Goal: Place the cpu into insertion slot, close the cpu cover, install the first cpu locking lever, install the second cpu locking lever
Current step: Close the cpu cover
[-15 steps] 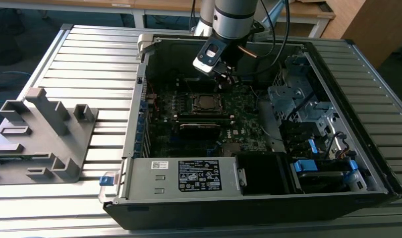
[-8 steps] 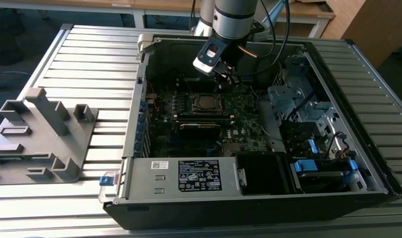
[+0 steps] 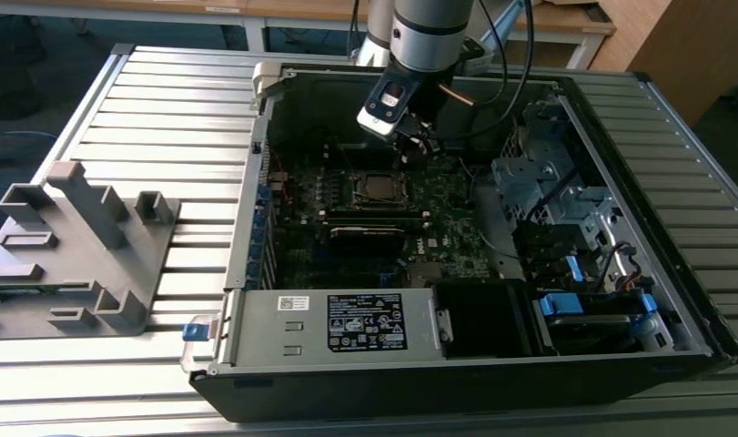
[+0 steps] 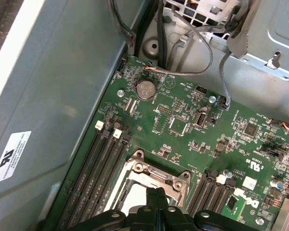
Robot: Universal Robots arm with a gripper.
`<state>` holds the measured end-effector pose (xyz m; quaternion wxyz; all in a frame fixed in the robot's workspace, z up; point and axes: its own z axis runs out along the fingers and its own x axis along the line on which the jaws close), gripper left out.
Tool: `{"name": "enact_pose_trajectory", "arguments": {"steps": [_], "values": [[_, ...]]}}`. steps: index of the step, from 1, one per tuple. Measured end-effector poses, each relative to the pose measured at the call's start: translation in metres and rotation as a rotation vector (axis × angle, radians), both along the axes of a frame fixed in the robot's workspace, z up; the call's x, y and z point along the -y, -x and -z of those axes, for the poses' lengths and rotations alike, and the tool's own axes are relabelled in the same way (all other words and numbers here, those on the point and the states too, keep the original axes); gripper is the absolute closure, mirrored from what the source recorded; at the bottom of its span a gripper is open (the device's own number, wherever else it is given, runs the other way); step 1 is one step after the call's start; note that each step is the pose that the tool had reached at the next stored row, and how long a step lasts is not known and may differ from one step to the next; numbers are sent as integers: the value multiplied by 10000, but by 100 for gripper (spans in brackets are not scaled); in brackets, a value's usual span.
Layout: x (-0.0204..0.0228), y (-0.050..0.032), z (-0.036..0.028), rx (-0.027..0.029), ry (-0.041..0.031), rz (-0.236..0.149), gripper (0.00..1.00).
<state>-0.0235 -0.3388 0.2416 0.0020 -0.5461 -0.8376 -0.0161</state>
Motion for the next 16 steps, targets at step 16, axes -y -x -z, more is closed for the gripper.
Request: {"name": "enact_pose_trajectory", "arguments": {"steps": [16], "values": [[0, 0, 0, 0, 0, -159, 90]]}}
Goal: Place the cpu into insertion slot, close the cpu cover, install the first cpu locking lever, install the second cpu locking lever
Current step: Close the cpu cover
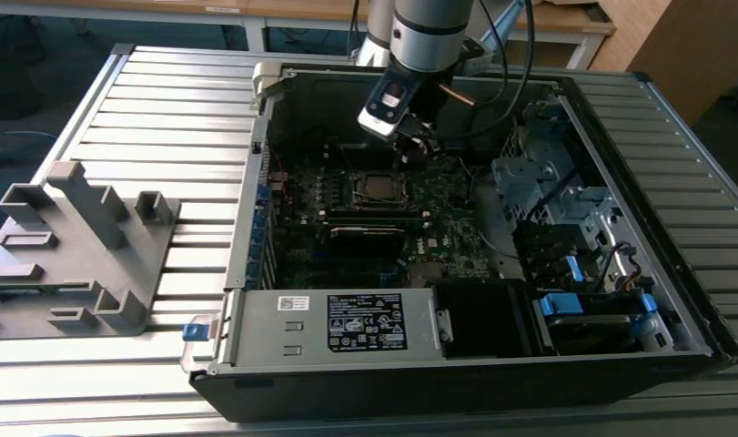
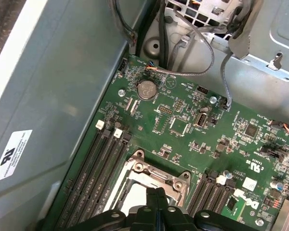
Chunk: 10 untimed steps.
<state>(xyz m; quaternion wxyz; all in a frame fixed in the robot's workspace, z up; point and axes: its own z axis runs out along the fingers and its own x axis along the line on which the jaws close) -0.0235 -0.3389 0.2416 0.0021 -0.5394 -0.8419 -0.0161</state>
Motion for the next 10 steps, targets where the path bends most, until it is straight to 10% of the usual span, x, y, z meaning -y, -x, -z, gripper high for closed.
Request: {"name": "enact_pose_trajectory", "arguments": {"steps": [10], "values": [[0, 0, 3, 0, -1, -397, 90]]}}
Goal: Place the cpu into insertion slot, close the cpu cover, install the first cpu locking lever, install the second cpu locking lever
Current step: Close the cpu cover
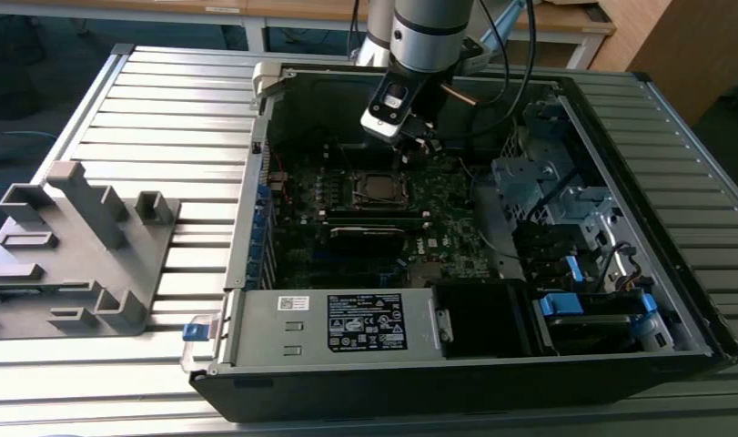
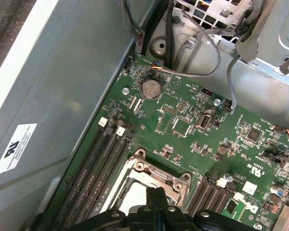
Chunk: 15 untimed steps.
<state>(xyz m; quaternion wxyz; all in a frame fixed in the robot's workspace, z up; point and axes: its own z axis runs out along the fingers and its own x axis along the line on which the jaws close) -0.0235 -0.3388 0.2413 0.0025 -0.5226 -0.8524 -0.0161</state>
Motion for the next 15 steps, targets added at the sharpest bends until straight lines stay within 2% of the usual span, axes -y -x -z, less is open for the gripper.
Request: {"name": "enact_pose_trajectory", "arguments": {"steps": [7, 15], "values": [[0, 0, 0, 0, 0, -106, 90], [0, 0, 2, 0, 0, -812, 90]]}}
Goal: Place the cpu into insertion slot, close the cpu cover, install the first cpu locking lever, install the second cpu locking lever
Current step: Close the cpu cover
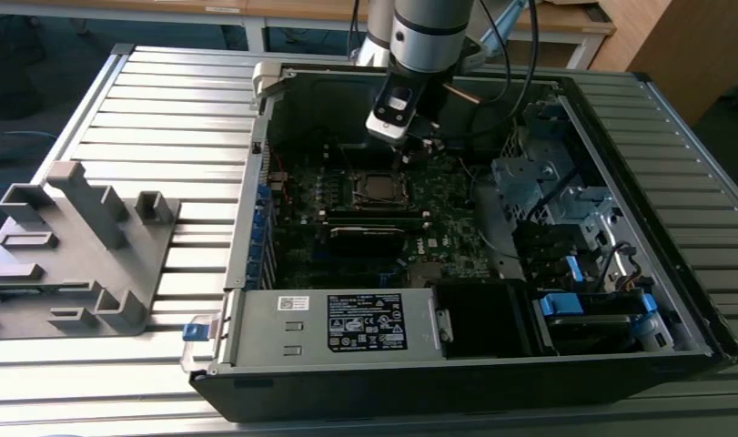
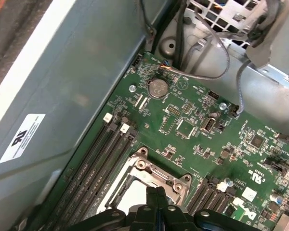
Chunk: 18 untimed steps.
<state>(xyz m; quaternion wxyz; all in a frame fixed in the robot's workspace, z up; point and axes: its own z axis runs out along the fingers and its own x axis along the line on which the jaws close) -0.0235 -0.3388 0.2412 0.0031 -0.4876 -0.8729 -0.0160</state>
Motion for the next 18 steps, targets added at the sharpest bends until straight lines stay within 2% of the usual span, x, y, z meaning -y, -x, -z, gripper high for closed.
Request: {"name": "enact_pose_trajectory", "arguments": {"steps": [4, 13, 18], "values": [[0, 0, 0, 0, 0, -294, 90], [0, 0, 0, 0, 0, -317, 90], [0, 0, 1, 0, 0, -613, 90]]}}
